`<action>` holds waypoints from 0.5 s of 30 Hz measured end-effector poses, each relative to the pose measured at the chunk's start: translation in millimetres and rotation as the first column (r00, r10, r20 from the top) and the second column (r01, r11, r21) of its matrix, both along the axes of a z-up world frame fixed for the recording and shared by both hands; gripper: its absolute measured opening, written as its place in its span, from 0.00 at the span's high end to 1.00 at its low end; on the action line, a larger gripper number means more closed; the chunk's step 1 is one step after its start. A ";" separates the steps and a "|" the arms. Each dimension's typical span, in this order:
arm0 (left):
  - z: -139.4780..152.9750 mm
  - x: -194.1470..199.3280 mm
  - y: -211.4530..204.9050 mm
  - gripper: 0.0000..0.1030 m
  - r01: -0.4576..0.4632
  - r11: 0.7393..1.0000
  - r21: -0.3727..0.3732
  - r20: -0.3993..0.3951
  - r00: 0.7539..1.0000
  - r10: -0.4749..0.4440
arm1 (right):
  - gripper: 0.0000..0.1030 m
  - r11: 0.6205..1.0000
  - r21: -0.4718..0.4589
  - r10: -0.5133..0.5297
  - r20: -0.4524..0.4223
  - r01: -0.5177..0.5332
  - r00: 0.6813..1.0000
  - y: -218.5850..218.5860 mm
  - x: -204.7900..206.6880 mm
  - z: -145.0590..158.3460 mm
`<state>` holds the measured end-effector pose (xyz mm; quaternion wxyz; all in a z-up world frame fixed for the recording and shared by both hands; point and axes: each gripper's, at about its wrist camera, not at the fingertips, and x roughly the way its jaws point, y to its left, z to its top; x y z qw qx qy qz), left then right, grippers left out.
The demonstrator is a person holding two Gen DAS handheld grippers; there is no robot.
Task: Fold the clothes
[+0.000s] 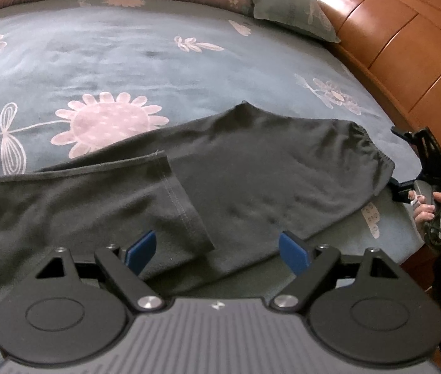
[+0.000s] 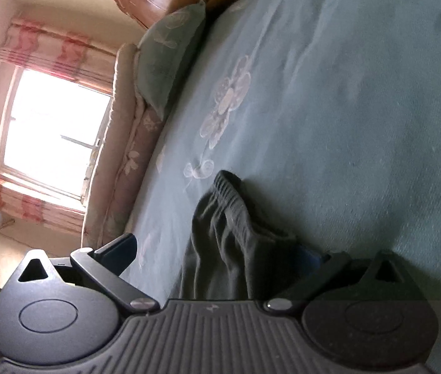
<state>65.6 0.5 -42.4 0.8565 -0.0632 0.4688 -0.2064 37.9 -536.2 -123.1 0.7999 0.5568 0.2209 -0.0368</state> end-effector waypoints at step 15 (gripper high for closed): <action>1.6 1.0 3.0 0.17 0.005 0.998 0.063 0.059 0.998 -0.008 | 0.00 0.997 -0.052 0.050 0.022 -0.049 0.998 8.6 5.7 -1.6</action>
